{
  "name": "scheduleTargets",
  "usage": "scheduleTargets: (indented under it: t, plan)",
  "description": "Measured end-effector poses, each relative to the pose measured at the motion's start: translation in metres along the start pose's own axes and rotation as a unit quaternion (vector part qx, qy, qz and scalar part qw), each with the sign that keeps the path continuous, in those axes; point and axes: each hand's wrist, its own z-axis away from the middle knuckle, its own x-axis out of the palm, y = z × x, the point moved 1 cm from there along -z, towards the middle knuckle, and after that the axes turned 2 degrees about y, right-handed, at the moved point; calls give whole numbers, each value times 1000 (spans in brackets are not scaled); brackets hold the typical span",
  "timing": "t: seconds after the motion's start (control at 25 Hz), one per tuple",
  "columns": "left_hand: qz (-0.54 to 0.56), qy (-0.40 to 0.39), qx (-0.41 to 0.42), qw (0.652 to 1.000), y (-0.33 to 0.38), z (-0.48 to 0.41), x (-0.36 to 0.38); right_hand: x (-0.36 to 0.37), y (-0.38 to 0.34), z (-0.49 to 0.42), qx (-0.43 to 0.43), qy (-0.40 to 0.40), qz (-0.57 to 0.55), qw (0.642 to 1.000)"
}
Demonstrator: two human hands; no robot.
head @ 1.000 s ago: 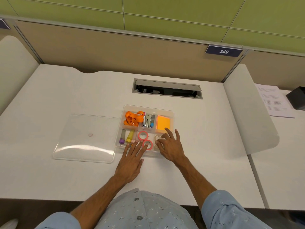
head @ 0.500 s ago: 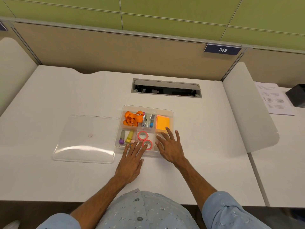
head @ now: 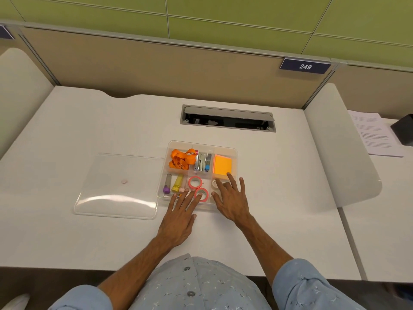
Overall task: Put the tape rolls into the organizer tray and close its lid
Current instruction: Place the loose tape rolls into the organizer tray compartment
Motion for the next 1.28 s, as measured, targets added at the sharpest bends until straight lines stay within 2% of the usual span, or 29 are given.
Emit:
scheduleTargets:
  t: [0.28,0.52,0.88,1.08,1.28]
  plan:
    - [-3,7,8,1000,-1,1,-1,-22,25,5,1,54,-16,998]
    - [-7,4,9,1000,0,0,-2,-19,39,4,-30,43,-17,998]
    - [-8,11,9,1000,-1,0,-1,-25,31,-9,-17,2,-7,1000]
    - [0,19,6,1000,1,0,-1,-28,30,-12,30,49,-51,997]
    - [1,11,4,1000,0,-1,-2,-22,-2,-23,90,79,-72,990]
